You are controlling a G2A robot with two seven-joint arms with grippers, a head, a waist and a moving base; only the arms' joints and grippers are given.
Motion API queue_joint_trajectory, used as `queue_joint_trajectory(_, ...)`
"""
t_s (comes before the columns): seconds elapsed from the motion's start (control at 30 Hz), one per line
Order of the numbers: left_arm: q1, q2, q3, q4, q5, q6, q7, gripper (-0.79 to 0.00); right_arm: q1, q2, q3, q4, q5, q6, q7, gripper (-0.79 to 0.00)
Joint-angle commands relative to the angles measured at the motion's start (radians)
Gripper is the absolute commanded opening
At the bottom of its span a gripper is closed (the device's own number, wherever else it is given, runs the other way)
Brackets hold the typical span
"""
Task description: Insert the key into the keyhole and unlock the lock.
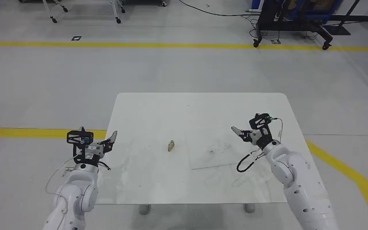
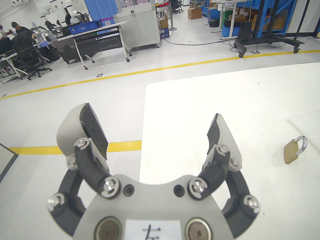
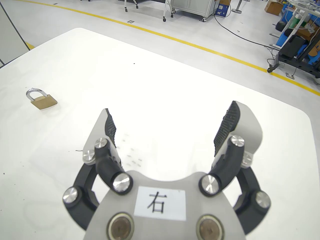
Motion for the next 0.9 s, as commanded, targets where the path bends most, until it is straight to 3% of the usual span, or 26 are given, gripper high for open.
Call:
queue_joint_trajectory(0.0,0.000,0.000,0.000,0.000,0.000,0.000,0.000,0.000,0.000,0.000,0.000,0.000,0.000,0.000,0.000,0.000)
queue_joint_trajectory(0.13,0.000,0.000,0.000,0.000,0.000,0.000,0.000,0.000,-0.001,0.000,0.000,-0.001,-0.001,0.001,0.000,-0.001)
queue_joint_trajectory(0.2,0.000,0.000,0.000,0.000,0.000,0.000,0.000,0.000,0.014,0.001,-0.014,0.017,-0.003,-0.047,0.008,0.000)
queue_joint_trajectory(0.47,0.000,0.000,0.000,0.000,0.000,0.000,0.000,0.000,0.188,0.022,-0.113,0.236,-0.099,-0.636,-0.113,0.000)
queue_joint_trajectory(0.5,0.000,0.000,0.000,0.000,0.000,0.000,0.000,0.000,0.212,0.025,-0.141,0.255,-0.137,-0.673,-0.116,0.000)
queue_joint_trajectory(0.77,0.000,0.000,0.000,0.000,0.000,0.000,0.000,0.000,0.389,0.066,-0.407,0.400,-0.340,-0.673,-0.156,0.000)
queue_joint_trajectory(0.83,0.000,0.000,0.000,0.000,0.000,0.000,0.000,0.000,0.415,0.069,-0.445,0.417,-0.364,-0.673,-0.170,-0.031)
queue_joint_trajectory(0.87,0.000,0.000,0.000,0.000,0.000,0.000,0.000,0.000,0.424,0.071,-0.458,0.424,-0.371,-0.673,-0.182,-0.086)
